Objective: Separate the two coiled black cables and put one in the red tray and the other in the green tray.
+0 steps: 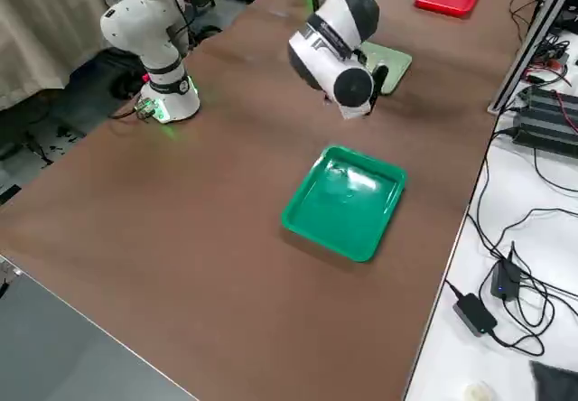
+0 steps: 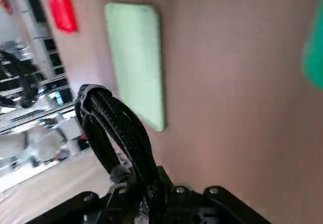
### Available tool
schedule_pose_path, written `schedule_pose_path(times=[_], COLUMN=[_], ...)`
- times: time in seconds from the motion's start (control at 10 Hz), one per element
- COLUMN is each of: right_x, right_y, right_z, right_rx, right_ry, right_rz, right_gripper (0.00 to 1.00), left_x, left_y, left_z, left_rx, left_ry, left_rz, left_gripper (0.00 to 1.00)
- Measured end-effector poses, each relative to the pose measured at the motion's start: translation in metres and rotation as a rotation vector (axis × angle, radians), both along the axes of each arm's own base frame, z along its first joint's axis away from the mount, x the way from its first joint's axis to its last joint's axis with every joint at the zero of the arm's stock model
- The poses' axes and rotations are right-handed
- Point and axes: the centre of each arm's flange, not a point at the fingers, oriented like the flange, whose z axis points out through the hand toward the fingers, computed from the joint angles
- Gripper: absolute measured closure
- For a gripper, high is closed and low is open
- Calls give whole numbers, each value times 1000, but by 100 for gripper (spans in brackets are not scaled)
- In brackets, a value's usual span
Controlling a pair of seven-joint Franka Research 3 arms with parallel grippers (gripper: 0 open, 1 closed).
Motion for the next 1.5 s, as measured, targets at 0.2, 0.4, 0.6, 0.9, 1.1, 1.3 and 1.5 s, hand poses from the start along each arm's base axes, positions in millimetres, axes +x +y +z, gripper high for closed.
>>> schedule_pose_path(times=[0.2,0.4,0.6,0.9,1.1,1.3,1.5], right_x=[21,31,37,46,50,51,53], right_y=[-55,-100,-119,-126,-130,-133,-133], right_z=[-36,-77,-99,-112,-119,-120,-118], right_rx=[-119,-229,-316,-372,-399,-403,-404], right_ry=[-150,-257,-300,-354,-380,-384,-389], right_rz=[15,25,21,-2,-19,-24,-25], right_gripper=[85,85,85,85,85,72,41], left_x=[11,20,31,47,54,57,57], left_y=[55,123,204,317,379,447,501], left_z=[-20,-42,-60,-83,-106,-134,-163], left_rx=[40,72,92,127,158,192,179], left_ry=[-16,-17,-44,-109,-144,-171,-223], left_rz=[-53,-73,-23,96,141,162,116], left_gripper=[79,79,79,79,79,79,79])
